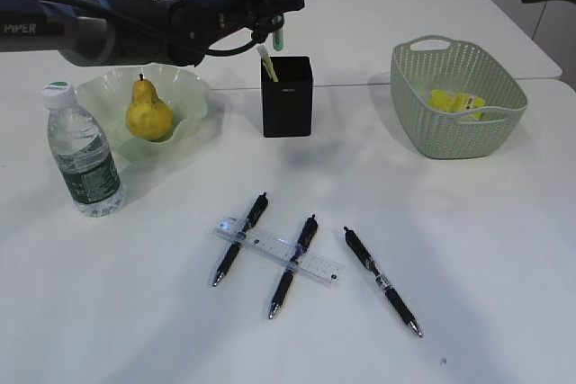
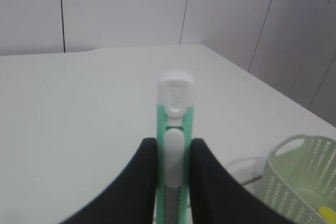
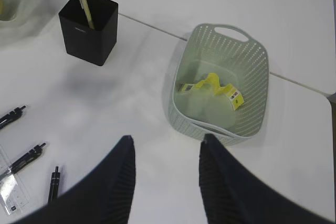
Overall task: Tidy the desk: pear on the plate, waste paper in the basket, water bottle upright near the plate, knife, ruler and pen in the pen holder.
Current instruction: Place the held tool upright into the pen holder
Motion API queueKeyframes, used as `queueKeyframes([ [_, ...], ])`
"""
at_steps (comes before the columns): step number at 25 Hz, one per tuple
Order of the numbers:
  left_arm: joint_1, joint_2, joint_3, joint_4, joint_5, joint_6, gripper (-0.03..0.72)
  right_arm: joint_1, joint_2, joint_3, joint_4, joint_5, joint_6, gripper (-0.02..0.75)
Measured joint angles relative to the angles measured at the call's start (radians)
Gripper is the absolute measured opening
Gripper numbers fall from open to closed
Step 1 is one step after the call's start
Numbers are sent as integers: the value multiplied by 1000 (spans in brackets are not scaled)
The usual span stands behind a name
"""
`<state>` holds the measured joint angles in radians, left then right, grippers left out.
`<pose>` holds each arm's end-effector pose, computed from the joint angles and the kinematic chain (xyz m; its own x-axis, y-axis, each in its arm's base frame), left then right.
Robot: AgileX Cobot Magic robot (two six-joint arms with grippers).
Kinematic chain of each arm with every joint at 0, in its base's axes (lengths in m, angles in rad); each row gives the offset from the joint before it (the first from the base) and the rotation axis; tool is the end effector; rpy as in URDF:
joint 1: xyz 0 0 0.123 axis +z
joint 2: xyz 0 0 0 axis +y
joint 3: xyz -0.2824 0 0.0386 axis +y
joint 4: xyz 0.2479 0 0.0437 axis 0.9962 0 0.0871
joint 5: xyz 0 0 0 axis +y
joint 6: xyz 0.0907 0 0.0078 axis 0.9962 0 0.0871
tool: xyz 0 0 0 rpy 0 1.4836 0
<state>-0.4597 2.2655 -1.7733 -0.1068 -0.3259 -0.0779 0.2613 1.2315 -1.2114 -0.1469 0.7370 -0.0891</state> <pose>0.4855 -0.2369 0.2291 -0.1448 -0.1270 -0.9813 0.3934 0.9026 -0.1749 0.2558 0.0591 0.3849 -0.5482 -0.3495 -0.7599 -0.2960 0.9308 -0.2145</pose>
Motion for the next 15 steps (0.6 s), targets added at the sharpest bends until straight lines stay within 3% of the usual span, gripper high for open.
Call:
queueKeyframes([
  [15,-9,115,0,0,-109,0,108,0,0,1,-8,-12,0,334],
])
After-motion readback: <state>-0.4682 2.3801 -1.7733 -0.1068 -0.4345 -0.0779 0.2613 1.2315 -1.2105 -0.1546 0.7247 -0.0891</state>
